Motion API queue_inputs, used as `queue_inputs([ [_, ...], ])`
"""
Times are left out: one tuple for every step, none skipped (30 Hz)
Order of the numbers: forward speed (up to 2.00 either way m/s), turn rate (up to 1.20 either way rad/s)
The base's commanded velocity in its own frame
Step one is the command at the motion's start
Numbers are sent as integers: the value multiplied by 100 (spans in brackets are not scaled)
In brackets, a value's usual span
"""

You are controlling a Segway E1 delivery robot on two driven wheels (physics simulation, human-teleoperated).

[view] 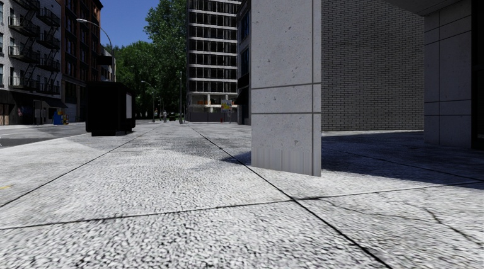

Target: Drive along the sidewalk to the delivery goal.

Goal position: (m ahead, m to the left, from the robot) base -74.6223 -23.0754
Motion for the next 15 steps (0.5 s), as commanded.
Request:
queue_inputs([
  [0, 0],
  [0, 0],
  [0, 0],
  [0, 0],
  [0, 0],
  [0, 0],
  [0, 0],
  [0, 0],
  [0, 0],
  [0, 0],
  [0, 0],
  [0, 0],
  [0, 0],
  [0, 0],
  [0, 0],
])
